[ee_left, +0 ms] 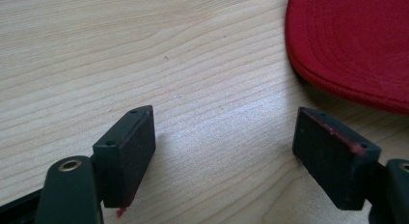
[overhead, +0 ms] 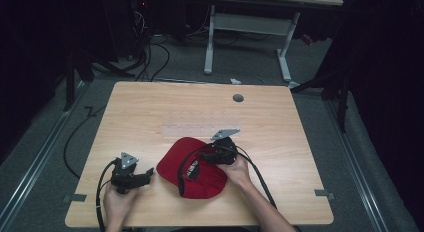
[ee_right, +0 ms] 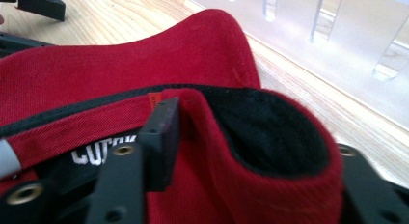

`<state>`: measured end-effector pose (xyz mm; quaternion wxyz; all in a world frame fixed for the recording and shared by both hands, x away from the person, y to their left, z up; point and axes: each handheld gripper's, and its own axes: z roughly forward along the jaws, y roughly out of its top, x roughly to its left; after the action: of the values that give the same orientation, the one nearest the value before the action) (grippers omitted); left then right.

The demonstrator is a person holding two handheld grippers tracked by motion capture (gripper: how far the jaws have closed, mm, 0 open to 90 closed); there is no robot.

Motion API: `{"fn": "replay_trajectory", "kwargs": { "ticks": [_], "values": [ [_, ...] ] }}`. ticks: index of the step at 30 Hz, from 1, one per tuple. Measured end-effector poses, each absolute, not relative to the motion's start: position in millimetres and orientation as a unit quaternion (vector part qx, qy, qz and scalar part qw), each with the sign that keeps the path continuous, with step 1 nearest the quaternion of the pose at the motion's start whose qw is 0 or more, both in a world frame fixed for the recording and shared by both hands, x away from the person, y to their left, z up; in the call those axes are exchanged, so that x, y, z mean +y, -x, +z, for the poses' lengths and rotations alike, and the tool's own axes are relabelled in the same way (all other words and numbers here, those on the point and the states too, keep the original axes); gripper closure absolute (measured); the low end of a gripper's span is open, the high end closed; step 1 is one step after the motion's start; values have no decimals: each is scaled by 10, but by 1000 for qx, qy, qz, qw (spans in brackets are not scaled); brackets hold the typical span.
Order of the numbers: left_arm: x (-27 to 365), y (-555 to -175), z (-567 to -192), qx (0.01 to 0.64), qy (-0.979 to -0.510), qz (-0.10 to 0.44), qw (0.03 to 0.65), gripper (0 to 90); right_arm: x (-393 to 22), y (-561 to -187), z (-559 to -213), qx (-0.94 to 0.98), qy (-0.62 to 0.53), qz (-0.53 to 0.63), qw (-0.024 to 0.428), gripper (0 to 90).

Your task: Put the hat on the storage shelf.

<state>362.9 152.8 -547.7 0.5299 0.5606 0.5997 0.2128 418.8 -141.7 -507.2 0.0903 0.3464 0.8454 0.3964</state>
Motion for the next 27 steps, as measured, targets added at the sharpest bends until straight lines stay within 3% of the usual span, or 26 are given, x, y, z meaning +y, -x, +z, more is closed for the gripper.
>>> {"fn": "replay_trajectory", "kwargs": {
  "ticks": [1,2,6,11,27],
  "values": [
    [1528,-3629,-5477,600,-561,213,530,232,-1417,-4188,-5072,845,-346,396,90,570],
    [1527,-3629,-5477,600,-561,213,530,232,-1434,-4171,-5064,845,-343,400,93,644],
    [1526,-3629,-5479,599,-561,215,530,231,-1509,-4168,-5053,844,-336,413,67,741],
    [1525,-3629,-5479,599,-561,215,529,232,-1565,-4140,-4997,843,-330,422,52,793],
    [1518,-3618,-5478,596,-562,213,532,248,-1705,-3958,-4706,838,-328,426,92,818]
  ]
}}
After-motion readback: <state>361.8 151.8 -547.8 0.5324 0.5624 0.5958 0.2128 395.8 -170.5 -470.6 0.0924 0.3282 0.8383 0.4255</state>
